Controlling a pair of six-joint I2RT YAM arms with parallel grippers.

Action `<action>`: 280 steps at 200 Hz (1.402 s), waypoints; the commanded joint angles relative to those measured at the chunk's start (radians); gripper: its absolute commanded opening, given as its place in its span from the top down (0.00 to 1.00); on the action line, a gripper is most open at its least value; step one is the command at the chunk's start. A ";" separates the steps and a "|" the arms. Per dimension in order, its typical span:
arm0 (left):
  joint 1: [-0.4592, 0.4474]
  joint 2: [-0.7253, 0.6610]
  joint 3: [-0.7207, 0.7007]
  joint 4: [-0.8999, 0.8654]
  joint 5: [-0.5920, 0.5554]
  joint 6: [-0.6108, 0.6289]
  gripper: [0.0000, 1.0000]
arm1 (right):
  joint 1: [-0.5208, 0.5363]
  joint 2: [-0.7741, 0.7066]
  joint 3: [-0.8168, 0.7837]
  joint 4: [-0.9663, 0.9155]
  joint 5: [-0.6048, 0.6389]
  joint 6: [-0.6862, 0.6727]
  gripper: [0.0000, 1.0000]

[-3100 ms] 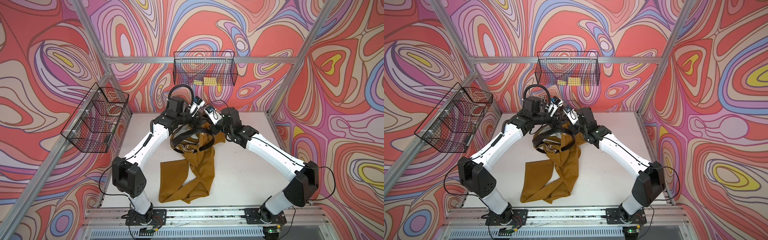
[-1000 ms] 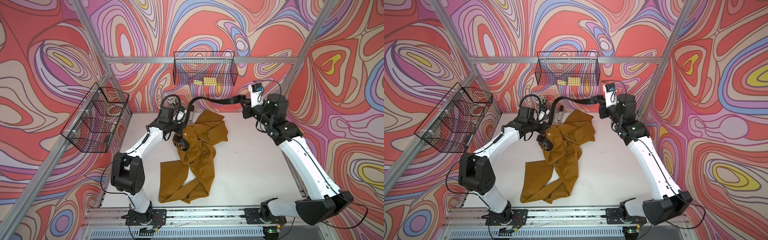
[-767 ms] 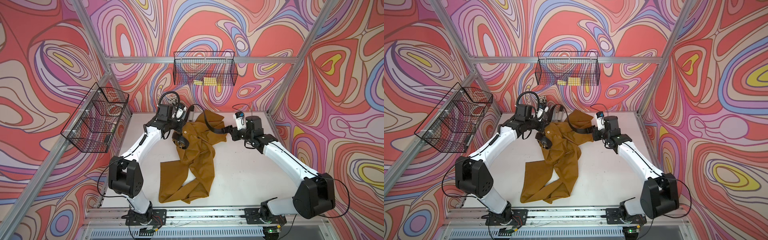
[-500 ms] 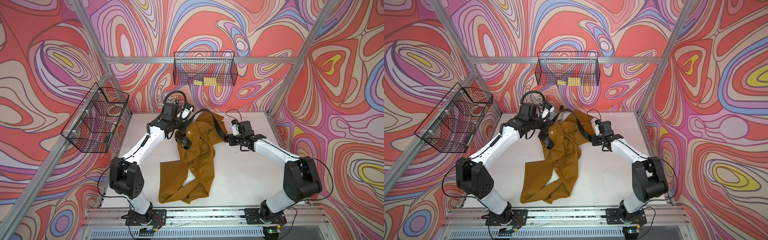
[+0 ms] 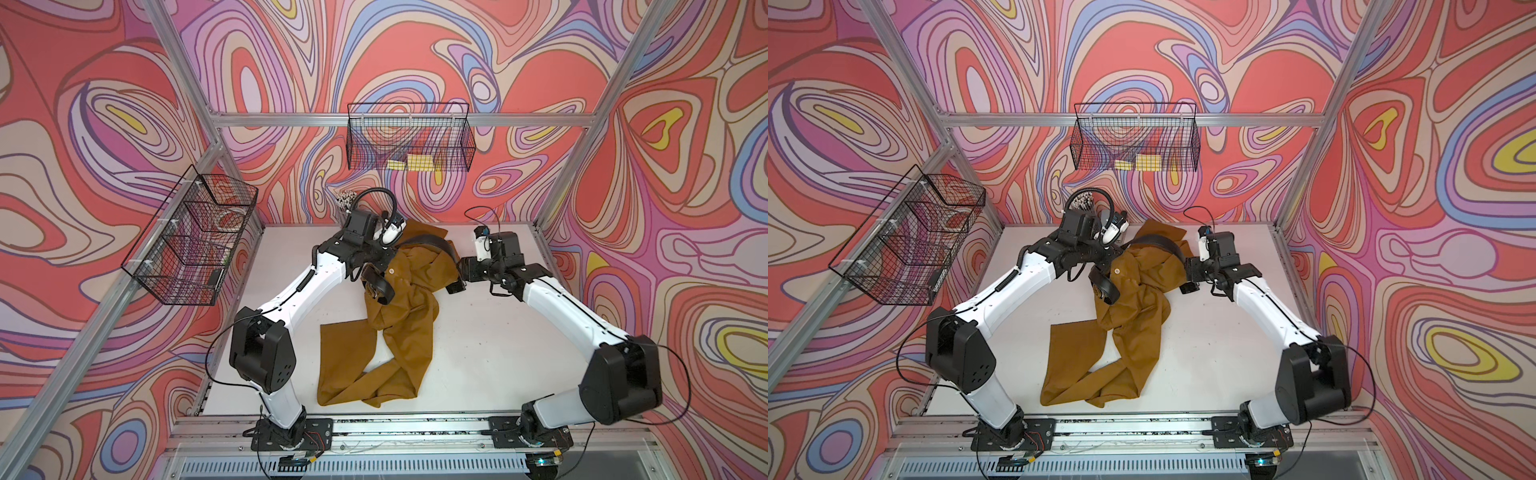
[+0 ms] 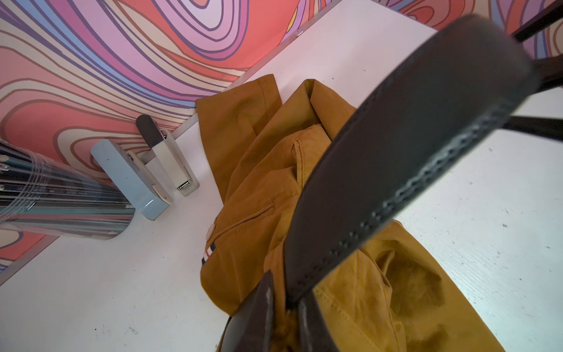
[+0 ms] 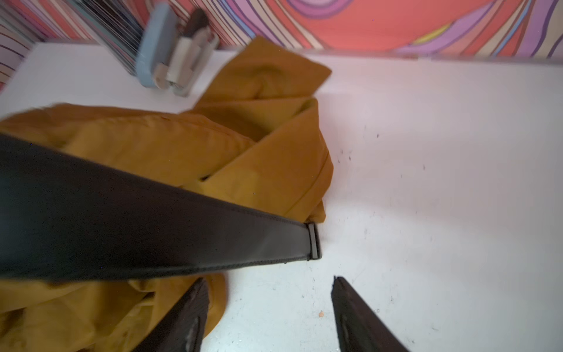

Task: Remove the belt from the trousers

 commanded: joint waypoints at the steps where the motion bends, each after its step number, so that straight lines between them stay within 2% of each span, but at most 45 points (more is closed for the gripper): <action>1: -0.008 0.007 0.068 0.008 0.016 0.032 1.00 | 0.000 -0.104 0.011 0.022 -0.082 -0.083 0.33; 34: -0.014 0.012 0.079 0.002 0.012 0.035 1.00 | 0.044 -0.155 0.058 0.089 -0.106 -0.155 0.32; 70: -0.021 0.004 0.072 -0.008 0.012 0.033 1.00 | 0.208 0.004 0.276 -0.059 0.004 -0.396 0.29; 90: -0.022 -0.005 0.063 -0.004 0.011 0.028 1.00 | 0.255 0.068 0.326 -0.063 0.058 -0.478 0.28; 113: -0.024 -0.011 0.059 -0.002 0.022 0.014 1.00 | 0.279 0.134 0.371 -0.066 0.112 -0.550 0.27; 176: -0.025 -0.035 0.046 -0.001 0.036 0.000 1.00 | 0.299 0.264 0.456 -0.125 0.154 -0.640 0.26; 184: -0.025 -0.038 0.046 0.001 0.037 -0.001 1.00 | 0.301 0.282 0.471 -0.125 0.176 -0.639 0.30; 192: -0.026 -0.040 0.044 0.004 0.040 -0.005 1.00 | 0.304 0.299 0.490 -0.118 0.213 -0.628 0.42; 200: -0.025 -0.043 0.042 0.008 0.041 -0.008 1.00 | 0.306 0.312 0.510 -0.104 0.256 -0.606 0.67; 201: -0.025 -0.043 0.041 0.009 0.041 -0.008 1.00 | 0.306 0.312 0.512 -0.102 0.263 -0.602 0.74; 204: -0.026 -0.043 0.039 0.010 0.041 -0.010 1.00 | 0.307 0.315 0.519 -0.092 0.285 -0.590 0.79; 205: -0.026 -0.043 0.039 0.011 0.040 -0.011 1.00 | 0.307 0.315 0.521 -0.087 0.293 -0.587 0.85; 208: -0.026 -0.043 0.037 0.014 0.040 -0.013 1.00 | 0.307 0.316 0.525 -0.075 0.311 -0.575 0.93; 212: -0.025 -0.045 0.034 0.016 0.039 -0.013 1.00 | 0.307 0.315 0.529 -0.057 0.336 -0.559 1.00; 241: -0.025 -0.044 0.010 0.026 0.004 -0.020 1.00 | 0.292 0.262 0.558 0.072 0.482 -0.468 1.00; 261: -0.024 -0.035 -0.001 0.027 -0.019 -0.018 0.98 | 0.228 0.225 0.636 0.062 0.489 -0.374 1.00; 280: -0.015 -0.018 -0.006 0.022 -0.035 -0.026 0.91 | 0.113 0.183 0.687 0.028 0.440 -0.240 1.00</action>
